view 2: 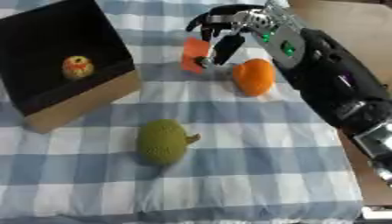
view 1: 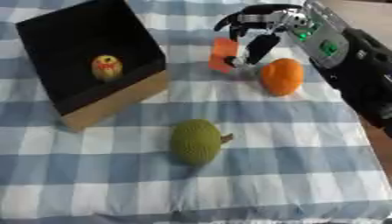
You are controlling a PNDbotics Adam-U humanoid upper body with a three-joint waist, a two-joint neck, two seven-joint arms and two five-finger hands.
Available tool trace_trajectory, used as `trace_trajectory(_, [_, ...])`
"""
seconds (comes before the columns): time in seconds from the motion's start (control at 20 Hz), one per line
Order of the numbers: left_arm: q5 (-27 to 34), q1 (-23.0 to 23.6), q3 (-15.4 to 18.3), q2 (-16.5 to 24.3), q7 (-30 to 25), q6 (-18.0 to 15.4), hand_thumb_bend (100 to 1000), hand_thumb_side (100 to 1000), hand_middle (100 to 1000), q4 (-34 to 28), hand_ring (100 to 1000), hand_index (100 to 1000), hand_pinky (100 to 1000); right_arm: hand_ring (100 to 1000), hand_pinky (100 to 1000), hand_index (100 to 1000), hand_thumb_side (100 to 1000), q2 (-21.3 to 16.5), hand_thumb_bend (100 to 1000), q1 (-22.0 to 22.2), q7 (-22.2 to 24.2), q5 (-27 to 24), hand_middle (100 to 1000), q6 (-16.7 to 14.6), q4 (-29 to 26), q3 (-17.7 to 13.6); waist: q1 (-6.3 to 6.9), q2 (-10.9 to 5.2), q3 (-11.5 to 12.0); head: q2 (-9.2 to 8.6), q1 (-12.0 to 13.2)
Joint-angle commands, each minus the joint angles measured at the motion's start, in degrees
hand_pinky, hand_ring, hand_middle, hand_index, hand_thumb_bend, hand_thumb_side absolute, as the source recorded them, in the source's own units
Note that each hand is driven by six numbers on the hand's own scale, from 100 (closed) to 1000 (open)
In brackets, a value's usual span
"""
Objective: Pick up objects on the table and place them in the box.
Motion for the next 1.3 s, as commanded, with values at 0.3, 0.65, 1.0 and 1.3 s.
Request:
trace_trajectory(0.3, [-0.03, -0.24, 0.06, 1.03, -0.02, 0.06, 542, 643, 753, -0.98, 882, 797, 749, 782, 839, 942, 131, -3.56, 203, -2.31, -0.28, -1.53, 399, 0.43, -5.31, -0.78, -0.16, -1.27, -0.2, 0.31, -0.22])
trace_trajectory(0.65, [-0.06, -0.6, 0.1, 0.79, 0.25, -0.39, 546, 637, 752, -0.98, 879, 797, 749, 782, 841, 937, 165, -3.71, 218, -4.72, -0.15, -3.25, 401, 0.36, -8.46, -0.57, -0.35, -1.53, 0.11, 0.31, -1.5])
trace_trajectory(1.0, [0.54, -2.37, -0.57, -0.51, -0.21, -1.57, 553, 627, 747, -0.98, 873, 797, 751, 782, 841, 931, 122, 0.07, 135, -8.57, -0.48, -4.63, 389, 1.31, -7.84, -0.9, -0.38, -1.67, 1.93, 0.31, -4.01])
trace_trajectory(1.3, [2.56, -5.56, -3.47, -2.28, -3.26, -3.3, 556, 625, 745, -0.98, 868, 797, 752, 782, 841, 928, 100, 5.02, 100, -12.16, -1.05, -5.02, 378, 1.34, -7.05, -1.02, -0.72, -1.16, 4.88, 0.31, -7.67])
